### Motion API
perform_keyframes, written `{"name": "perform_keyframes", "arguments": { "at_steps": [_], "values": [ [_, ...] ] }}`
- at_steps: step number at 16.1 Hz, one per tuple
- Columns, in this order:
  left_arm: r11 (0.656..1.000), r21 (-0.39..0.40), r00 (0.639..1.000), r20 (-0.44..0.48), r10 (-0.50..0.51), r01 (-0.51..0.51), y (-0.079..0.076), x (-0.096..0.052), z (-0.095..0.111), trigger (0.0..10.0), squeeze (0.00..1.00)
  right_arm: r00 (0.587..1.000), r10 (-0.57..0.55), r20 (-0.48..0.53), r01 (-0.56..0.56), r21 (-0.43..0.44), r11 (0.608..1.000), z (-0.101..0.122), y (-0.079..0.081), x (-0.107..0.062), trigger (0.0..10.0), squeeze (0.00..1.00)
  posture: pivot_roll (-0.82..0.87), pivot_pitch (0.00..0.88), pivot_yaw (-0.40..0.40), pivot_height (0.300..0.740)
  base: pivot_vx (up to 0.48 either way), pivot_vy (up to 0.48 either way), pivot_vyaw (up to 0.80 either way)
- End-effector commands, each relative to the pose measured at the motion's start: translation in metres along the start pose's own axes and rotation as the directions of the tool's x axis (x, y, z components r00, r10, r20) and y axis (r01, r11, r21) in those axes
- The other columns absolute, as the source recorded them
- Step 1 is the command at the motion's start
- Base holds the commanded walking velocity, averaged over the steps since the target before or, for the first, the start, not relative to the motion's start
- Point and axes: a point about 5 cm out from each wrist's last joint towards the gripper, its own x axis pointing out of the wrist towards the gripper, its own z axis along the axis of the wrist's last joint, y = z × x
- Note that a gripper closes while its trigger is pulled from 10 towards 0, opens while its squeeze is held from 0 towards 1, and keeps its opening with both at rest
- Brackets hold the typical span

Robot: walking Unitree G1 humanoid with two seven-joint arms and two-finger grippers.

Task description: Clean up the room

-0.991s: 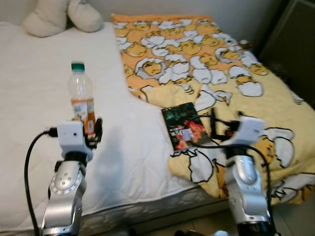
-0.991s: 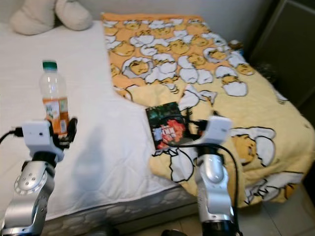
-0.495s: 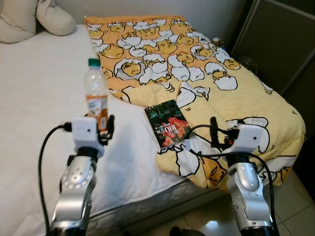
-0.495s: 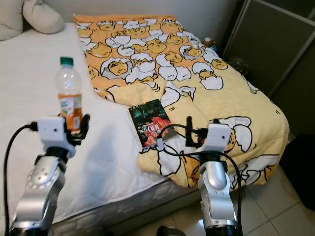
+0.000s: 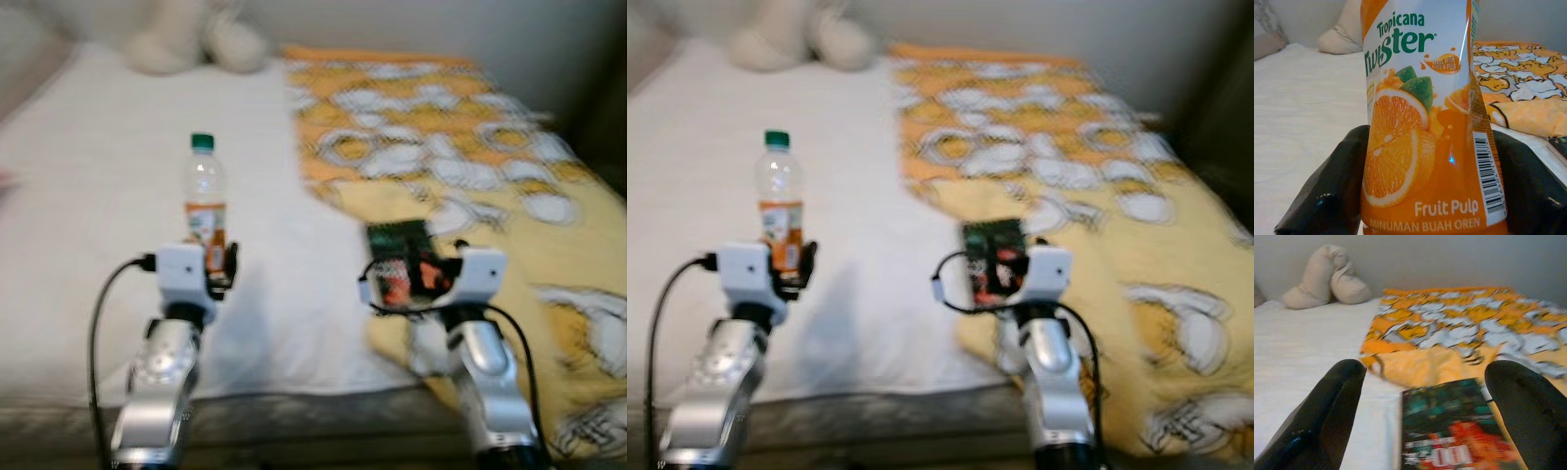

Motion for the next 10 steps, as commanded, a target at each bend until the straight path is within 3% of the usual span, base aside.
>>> {"name": "perform_keyframes", "arguments": {
  "at_steps": [1,2,10],
  "values": [
    [1.0,0.017,1.0,0.025,-0.014,0.014,-0.0012,0.0009,0.0063,0.0,0.0,1.0,0.006,-0.006,-0.006,0.014,1.0,0.0,0.0006,0.0021,10.0,0.0,0.01,0.0,-0.023,0.74,0.0,0.476,0.62],
    [1.0,0.017,0.999,0.035,-0.015,0.015,-0.0009,0.002,0.0081,0.0,0.0,1.0,0.01,-0.01,-0.01,0.017,1.0,-0.0007,0.0013,0.0025,10.0,0.0,0.01,0.0,-0.022,0.74,0.0,0.476,0.62],
    [0.998,0.058,0.999,0.042,-0.028,0.025,0.0009,0.0079,0.0108,0.0,0.0,0.999,0.016,-0.03,-0.015,0.043,0.999,-0.0039,-0.001,0.0084,10.0,0.0,0.01,0.0,-0.006,0.74,0.0,0.0,0.59]
  ]
}}
